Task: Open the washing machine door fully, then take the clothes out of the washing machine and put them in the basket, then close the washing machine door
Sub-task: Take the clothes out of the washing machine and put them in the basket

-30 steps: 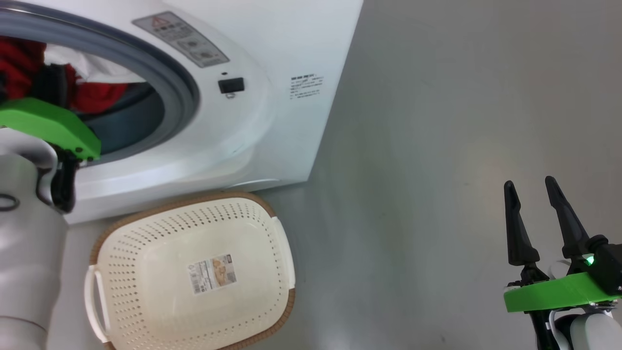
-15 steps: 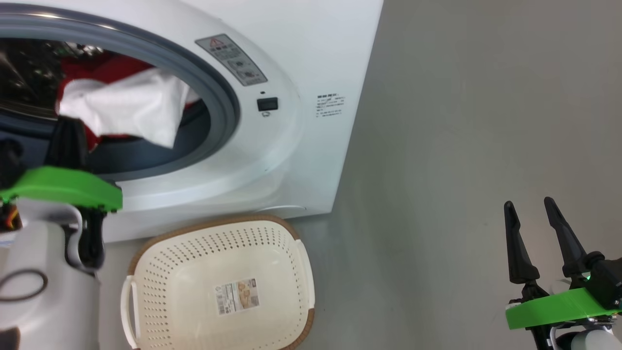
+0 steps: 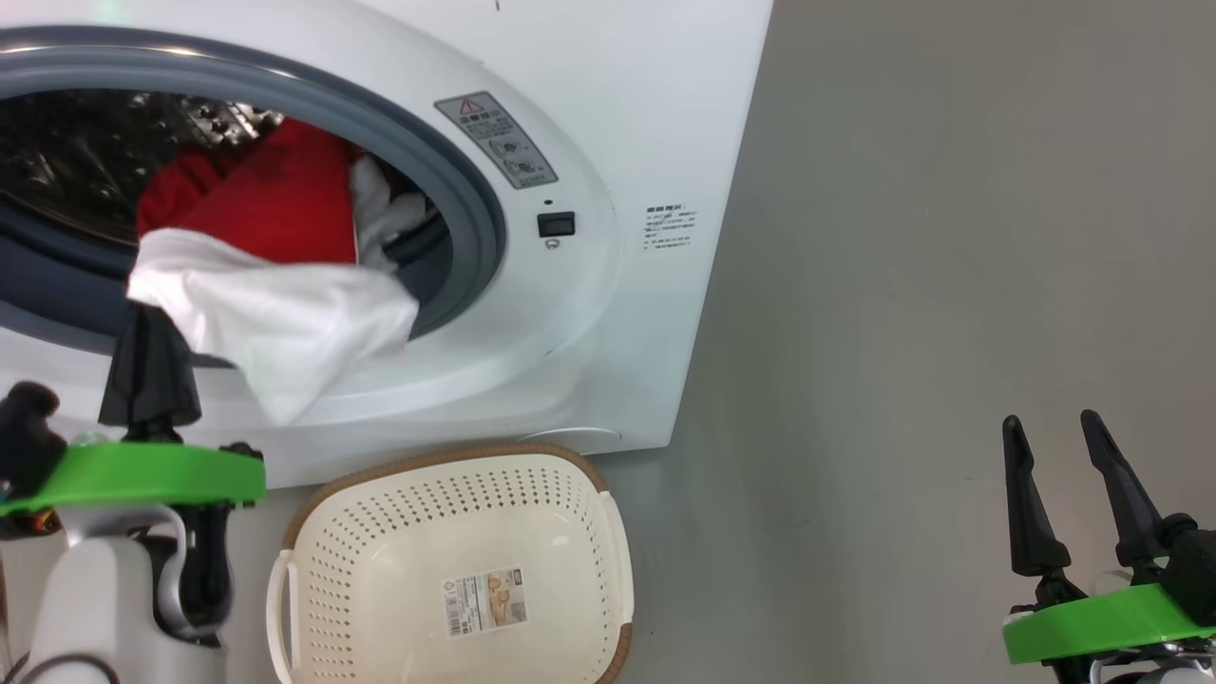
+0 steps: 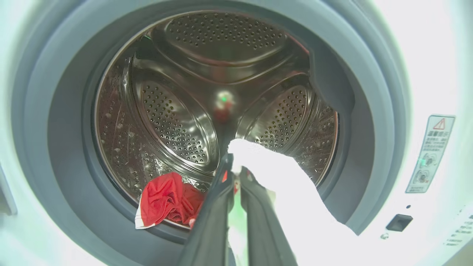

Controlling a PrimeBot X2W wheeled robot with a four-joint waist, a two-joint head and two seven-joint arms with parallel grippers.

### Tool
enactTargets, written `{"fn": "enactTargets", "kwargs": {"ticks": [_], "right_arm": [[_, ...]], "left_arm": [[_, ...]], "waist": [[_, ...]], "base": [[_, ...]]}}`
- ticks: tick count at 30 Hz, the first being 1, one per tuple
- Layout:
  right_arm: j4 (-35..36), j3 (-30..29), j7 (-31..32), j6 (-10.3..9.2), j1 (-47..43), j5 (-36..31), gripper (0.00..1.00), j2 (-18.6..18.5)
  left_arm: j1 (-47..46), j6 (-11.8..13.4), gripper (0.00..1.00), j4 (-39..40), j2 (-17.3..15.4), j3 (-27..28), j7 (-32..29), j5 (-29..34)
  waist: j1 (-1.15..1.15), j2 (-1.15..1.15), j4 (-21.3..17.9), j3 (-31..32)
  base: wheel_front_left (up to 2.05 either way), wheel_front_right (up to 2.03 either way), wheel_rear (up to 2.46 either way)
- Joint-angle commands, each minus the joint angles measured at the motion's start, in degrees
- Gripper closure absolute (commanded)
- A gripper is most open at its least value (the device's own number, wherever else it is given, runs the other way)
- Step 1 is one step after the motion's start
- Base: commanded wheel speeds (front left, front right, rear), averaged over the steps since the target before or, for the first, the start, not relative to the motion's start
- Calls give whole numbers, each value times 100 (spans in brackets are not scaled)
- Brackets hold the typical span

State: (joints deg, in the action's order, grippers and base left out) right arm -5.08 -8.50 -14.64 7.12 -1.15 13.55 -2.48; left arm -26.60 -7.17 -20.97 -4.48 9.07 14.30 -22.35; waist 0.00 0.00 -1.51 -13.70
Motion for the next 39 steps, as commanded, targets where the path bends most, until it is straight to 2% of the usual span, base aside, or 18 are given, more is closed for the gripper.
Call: {"fn": "enactTargets", "kwargs": {"ticks": [1,16,20,27,39], "right_arm": [[144,99,-36,36,-46,-37,0,-85],[174,49,-36,36,-17,-34,0,-67],[171,38,-36,36,-19,-33,0,-61],[165,50,-36,36,38,-28,0,-54],[209,88,-36,36,165,7,0,-44]], "left_arm": [[106,-31,100,333,-130,156,70,-36],[752,-31,100,2358,105,173,70,-32],[878,-31,100,2601,121,46,70,121],[1025,-32,100,2245,140,-99,70,259],[1226,-32,100,502,158,-553,70,280]], "waist": [[0,0,21,12],[0,0,144,-41],[0,0,155,-70],[0,0,133,-126],[0,0,49,-441]], "base": [[0,0,0],[0,0,0],[0,0,0],[0,0,0],[0,0,0]]}}
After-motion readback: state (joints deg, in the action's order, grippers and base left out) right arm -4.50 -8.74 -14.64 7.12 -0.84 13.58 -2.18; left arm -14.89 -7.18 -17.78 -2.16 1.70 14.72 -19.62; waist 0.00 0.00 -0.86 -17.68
